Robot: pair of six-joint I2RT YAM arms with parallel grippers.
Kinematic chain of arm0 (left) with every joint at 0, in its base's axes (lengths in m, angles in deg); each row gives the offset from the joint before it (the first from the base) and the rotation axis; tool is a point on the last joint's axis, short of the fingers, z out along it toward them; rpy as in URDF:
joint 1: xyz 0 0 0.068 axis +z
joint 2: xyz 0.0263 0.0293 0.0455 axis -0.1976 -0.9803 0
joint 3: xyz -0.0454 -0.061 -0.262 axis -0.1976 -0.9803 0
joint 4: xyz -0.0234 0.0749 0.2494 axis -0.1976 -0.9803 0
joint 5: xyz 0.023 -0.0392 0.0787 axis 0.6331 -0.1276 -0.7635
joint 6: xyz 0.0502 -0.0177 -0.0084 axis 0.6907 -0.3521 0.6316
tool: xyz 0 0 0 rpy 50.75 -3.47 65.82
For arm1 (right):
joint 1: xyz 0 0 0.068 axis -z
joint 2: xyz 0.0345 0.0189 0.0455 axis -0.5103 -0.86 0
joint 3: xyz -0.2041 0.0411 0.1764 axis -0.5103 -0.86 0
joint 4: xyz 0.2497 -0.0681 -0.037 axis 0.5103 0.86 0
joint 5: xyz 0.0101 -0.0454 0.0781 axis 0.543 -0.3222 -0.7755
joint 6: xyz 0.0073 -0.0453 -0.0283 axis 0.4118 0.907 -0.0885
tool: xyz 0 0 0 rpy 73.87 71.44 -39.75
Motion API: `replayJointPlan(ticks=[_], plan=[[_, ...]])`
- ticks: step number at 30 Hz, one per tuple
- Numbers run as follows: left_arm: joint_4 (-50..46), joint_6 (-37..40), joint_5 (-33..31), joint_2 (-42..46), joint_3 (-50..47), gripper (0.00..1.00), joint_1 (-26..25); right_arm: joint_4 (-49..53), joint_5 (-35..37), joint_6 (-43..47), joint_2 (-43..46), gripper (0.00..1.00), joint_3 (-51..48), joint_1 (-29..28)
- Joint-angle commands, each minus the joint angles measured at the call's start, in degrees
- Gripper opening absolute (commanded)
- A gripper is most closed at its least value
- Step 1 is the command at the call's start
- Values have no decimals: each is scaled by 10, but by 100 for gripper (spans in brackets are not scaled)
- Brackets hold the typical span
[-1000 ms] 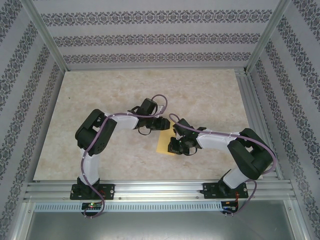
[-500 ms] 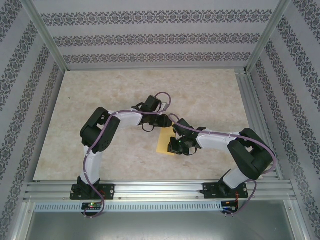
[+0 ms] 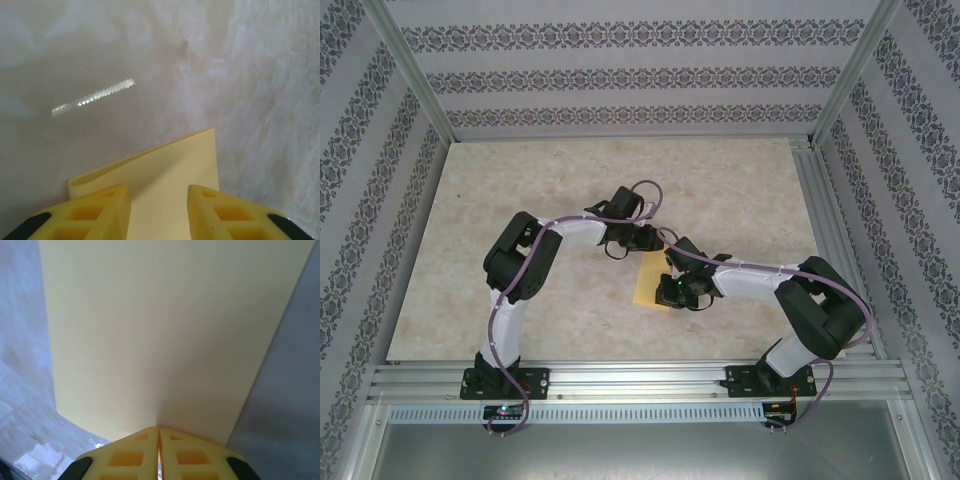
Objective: Fold a paper plane with a square sheet of paper (fold left side to right side)
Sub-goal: First fold the square sheet of paper in half at the center of the table, then fold the triangle a second time at the center of the table.
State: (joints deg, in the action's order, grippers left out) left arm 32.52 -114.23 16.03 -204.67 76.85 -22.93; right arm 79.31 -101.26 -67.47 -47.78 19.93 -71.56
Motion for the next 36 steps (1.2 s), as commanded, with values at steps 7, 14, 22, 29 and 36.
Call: replayJointPlan(ticks=[7, 14, 22, 29, 36], plan=[[-9, 45, -118, -46, 43, 38, 48, 75, 24, 10, -23, 10, -18, -13], [-16, 43, -98, -56, 80, 40, 71, 74, 24, 12, -26, 10, -18, -14], [-25, 49, -98, -43, 106, 40, 83, 64, 21, 17, -20, 10, -11, -15], [-14, 61, -120, 89, 10, 42, 97, 70, 32, 57, 30, 19, 51, -8], [24, 38, -106, 261, -159, 47, 89, 65, 4, 83, 107, 35, 80, 58]])
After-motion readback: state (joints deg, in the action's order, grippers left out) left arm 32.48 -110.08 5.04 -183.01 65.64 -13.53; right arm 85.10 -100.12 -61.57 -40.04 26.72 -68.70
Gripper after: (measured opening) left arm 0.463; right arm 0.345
